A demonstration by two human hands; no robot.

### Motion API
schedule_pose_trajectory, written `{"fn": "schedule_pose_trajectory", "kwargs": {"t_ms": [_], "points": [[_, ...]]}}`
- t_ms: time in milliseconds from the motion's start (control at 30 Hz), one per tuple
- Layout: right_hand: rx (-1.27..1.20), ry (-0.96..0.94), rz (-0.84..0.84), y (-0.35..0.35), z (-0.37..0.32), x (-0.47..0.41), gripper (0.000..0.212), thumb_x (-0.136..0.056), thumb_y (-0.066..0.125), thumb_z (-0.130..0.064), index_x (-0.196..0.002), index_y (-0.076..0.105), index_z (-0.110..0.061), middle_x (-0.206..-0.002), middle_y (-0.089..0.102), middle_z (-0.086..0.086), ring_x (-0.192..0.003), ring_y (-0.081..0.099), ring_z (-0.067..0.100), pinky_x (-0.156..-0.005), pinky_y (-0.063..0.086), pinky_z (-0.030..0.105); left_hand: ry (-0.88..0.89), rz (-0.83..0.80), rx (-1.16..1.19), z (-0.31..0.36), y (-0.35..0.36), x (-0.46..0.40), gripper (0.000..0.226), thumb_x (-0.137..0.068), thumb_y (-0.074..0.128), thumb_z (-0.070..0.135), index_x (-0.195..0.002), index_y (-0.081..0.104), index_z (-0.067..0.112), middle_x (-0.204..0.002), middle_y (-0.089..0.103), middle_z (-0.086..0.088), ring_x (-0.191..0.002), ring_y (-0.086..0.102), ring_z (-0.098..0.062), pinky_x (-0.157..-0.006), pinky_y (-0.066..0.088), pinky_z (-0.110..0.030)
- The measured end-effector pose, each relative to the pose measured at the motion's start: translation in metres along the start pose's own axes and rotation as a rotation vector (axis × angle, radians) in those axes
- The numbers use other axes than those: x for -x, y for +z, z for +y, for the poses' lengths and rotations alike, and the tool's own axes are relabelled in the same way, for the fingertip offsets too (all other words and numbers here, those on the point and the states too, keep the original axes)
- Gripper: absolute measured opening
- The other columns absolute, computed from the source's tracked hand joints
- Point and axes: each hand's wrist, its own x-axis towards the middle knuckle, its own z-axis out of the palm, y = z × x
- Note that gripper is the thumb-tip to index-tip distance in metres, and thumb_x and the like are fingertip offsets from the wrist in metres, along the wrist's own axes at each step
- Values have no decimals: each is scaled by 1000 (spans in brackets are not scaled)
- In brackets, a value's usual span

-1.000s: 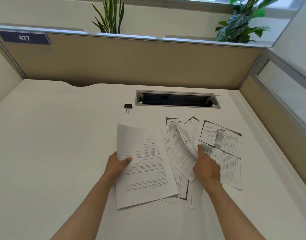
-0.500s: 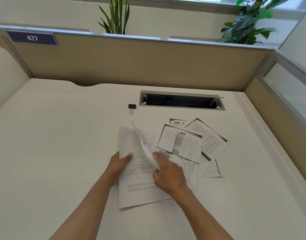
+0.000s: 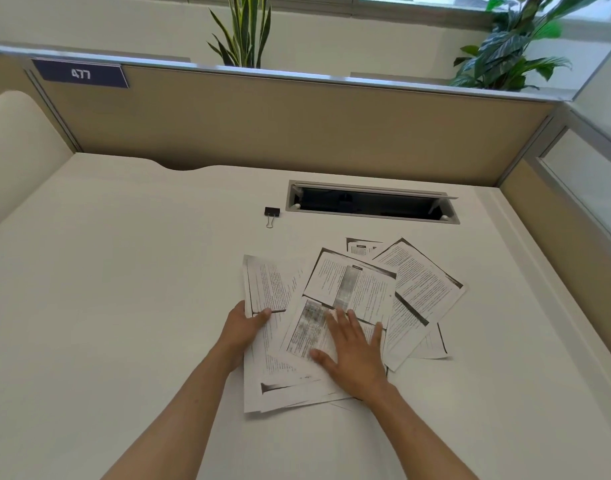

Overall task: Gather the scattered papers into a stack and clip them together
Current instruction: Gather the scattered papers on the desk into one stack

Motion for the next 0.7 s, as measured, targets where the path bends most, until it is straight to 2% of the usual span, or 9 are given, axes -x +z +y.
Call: {"fn": "schedule_pose_trajectory", "kwargs": {"t_ms": [100,200,333,400,467,500,533,600,700], "points": [[51,-96,-35,6,1,0,83,-86,10,-79,-153,-8,-34,-160,-20,-7,-146,-25,15,-109,-22,61,10,20,26,2,3,0,42,-92,67,31,-128,58,13,-119,69,-6,-103,69,-25,-92,56,-46],[68,-224,-71,8,-6,0,78,-88,8,-77,-153,-4,-35,-162,-14,-7,-146,-24,14,-110,-21,60,51,11,8,4,5,4,40,-86,74,27,-122,59,16,-112,70,0,-100,69,-20,-86,57,-39],[-32,-297,-50,5,-10,0,72,-91,12,-70,-153,14,-32,-164,3,-7,-149,-10,9,-115,-21,49,68,19,-61,-1,3,3,49,-79,81,14,-122,57,12,-114,70,-5,-103,68,-25,-91,56,-48],[-158,-148,144,4,-1,-2,67,-94,24,-64,-148,34,-26,-160,24,-2,-150,11,15,-121,-6,44,67,13,-67,-3,0,1,51,-79,81,12,-124,56,11,-117,69,-7,-105,68,-27,-95,54,-51],[-247,137,422,-1,16,-4,56,-91,54,-48,-138,48,-17,-150,42,8,-142,32,26,-119,18,47,66,6,-61,-5,-1,-1,53,-79,80,12,-126,56,12,-120,69,-7,-108,66,-27,-97,52,-52],[-256,319,504,-6,27,-5,58,-87,63,-42,-136,50,-14,-146,45,13,-138,36,31,-115,26,49,73,4,-58,-5,0,-1,53,-79,80,12,-127,56,12,-120,69,-6,-109,66,-27,-97,52,-52],[-252,496,518,-13,39,-5,65,-83,68,-43,-136,47,-11,-145,45,18,-136,37,35,-111,31,51,75,6,-56,-5,0,-1,53,-79,80,12,-127,56,12,-120,69,-6,-109,66,-27,-98,52,-52],[-244,774,418,-28,63,-4,84,-76,69,-56,-139,37,-9,-144,40,23,-133,34,40,-106,33,52,78,5,-54,-7,-1,-3,53,-79,80,12,-126,56,13,-120,69,-6,-109,66,-27,-98,51,-52],[-240,951,277,-41,87,-3,103,-68,66,-71,-139,27,-9,-137,41,27,-125,38,41,-100,33,51,74,-5,-47,-9,-2,-6,56,-77,82,14,-127,56,14,-121,69,-6,-111,66,-27,-99,50,-53]]}}
